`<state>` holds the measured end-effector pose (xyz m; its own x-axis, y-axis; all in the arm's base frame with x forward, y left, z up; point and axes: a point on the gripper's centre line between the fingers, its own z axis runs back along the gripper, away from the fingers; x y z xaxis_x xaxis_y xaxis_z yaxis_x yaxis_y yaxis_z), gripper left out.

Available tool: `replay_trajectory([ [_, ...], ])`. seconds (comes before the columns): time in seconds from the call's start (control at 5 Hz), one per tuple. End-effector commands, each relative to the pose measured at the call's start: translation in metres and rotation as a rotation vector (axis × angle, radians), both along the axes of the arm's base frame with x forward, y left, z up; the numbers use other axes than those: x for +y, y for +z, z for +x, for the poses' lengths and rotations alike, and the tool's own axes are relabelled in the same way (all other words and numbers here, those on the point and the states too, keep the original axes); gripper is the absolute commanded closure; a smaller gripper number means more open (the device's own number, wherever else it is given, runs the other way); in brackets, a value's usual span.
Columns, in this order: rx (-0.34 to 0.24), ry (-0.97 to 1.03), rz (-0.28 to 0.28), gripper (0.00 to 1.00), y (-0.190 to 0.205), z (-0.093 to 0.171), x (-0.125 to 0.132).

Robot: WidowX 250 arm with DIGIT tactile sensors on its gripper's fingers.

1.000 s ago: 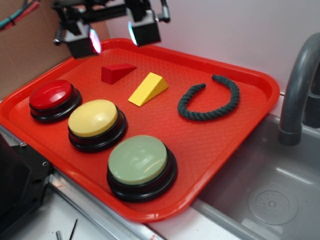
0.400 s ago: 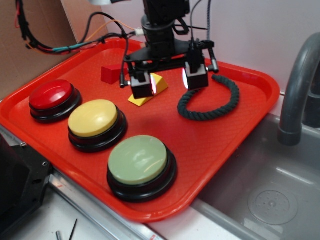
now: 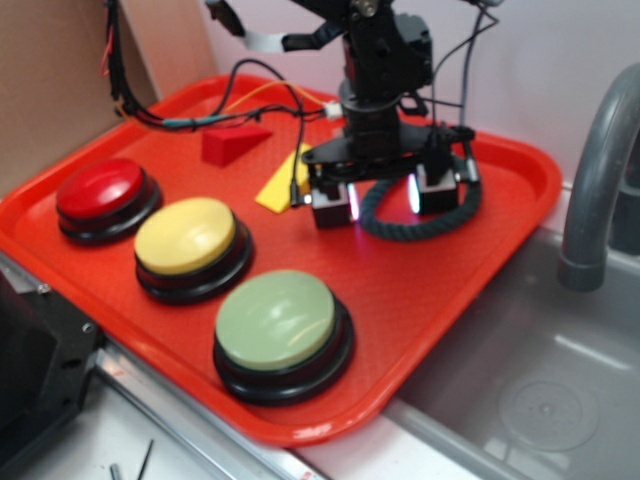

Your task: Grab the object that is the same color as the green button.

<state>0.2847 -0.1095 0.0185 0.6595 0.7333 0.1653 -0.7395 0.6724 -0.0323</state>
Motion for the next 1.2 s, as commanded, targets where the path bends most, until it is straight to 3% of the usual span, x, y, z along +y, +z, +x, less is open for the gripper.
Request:
replay_trajectory([
  [0.0, -0.047, -0.010, -0.049, 1.00, -0.004, 0.004, 0.003],
  [0.2, -0.015, -0.063, -0.059, 1.00, -0.005, 0.006, 0.007],
  [0.4, 0.067, -0.193, -0.104, 1.00, 0.006, 0.015, 0.013],
  [0.6, 0.119, -0.427, -0.089, 1.00, 0.030, 0.027, 0.011],
  [1.0, 0.037, -0.638, -0.036, 1.00, 0.112, 0.008, 0.009],
])
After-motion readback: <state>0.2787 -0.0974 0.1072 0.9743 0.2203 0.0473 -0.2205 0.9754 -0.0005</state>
